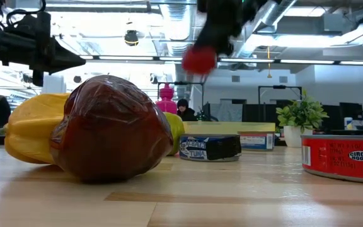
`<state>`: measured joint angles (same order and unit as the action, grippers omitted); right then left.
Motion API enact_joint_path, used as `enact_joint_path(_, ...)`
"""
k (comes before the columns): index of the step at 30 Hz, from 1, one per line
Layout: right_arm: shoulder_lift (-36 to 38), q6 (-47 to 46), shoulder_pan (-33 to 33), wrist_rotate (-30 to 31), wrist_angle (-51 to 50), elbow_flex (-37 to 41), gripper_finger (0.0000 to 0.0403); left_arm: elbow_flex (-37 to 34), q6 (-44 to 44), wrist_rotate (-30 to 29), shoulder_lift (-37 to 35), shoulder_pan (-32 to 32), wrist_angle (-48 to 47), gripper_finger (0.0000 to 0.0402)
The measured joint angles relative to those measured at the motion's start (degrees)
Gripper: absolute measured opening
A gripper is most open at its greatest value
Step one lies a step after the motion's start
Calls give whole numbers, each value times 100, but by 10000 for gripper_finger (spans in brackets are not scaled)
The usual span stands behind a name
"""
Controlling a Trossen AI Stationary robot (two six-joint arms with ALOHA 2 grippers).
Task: Pick & Place Food Item
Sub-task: Put the top apple into the transparent bin
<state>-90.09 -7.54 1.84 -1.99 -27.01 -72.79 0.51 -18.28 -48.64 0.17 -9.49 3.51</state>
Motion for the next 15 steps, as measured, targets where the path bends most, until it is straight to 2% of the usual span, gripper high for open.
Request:
enact_joint_path(4,856,-88,27,-593,154,-2,255,0,0,5,13,181,0,1)
enact_joint_path(9,1888,-806,10,-1443,495,0,255,-2,0,2,-14,384,2,1)
enact_joint_path(15,2809,-1700,-181,-1613,1324,0,255,-4,0,3,-14,424,2,1)
